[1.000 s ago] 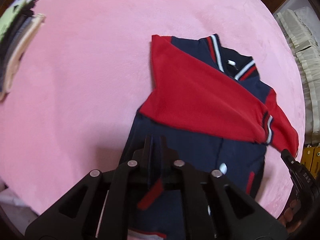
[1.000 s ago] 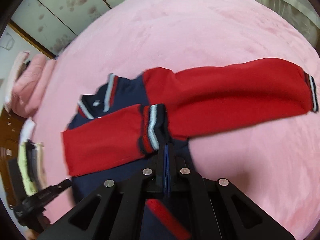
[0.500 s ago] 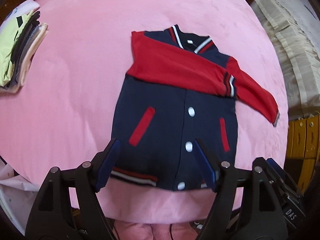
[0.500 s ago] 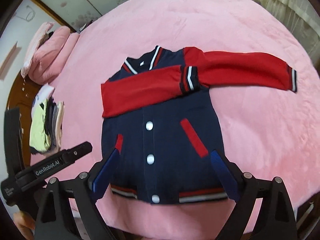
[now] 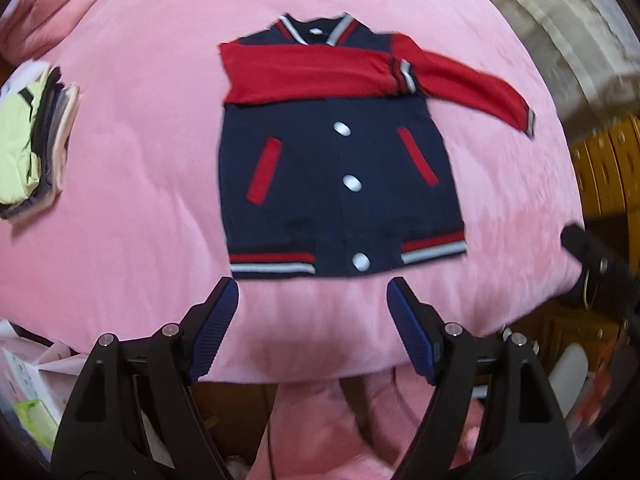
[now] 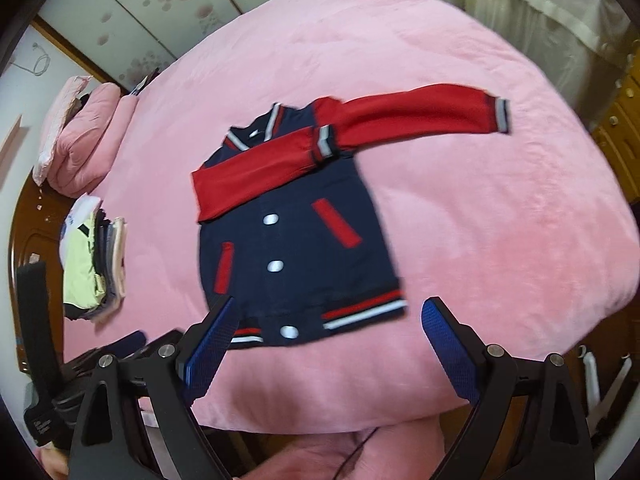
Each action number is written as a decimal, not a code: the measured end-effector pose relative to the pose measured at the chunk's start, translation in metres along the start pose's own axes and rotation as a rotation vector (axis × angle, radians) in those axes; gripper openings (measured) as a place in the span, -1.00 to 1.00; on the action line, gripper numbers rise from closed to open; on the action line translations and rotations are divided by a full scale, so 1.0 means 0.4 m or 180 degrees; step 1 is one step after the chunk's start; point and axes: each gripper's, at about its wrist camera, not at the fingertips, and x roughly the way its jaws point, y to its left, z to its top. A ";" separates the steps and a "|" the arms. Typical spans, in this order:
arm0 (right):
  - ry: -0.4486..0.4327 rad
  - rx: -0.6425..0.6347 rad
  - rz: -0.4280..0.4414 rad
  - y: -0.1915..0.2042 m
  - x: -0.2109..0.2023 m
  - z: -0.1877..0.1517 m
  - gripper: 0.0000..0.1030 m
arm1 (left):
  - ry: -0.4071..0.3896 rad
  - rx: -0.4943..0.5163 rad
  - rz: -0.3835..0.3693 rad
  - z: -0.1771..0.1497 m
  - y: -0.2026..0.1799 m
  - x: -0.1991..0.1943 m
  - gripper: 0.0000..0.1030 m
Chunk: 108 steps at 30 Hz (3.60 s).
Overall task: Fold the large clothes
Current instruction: 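Grasp the cuff of the other red sleeve with the right gripper, then fold the held sleeve across the jacket chest over the first sleeve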
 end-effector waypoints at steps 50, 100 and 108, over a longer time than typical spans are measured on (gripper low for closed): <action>-0.0385 0.1403 0.0976 -0.796 0.225 0.520 -0.82 | 0.0274 -0.0626 0.0580 0.249 -0.276 0.070 0.45; -0.0294 -0.0900 0.1161 0.509 0.423 0.352 0.00 | -0.0887 -0.0920 -0.0306 0.335 0.407 0.153 0.45; 0.0112 -0.0942 0.0804 0.323 0.495 0.387 -0.67 | -0.0632 -0.1089 -0.0977 0.513 0.232 0.356 0.13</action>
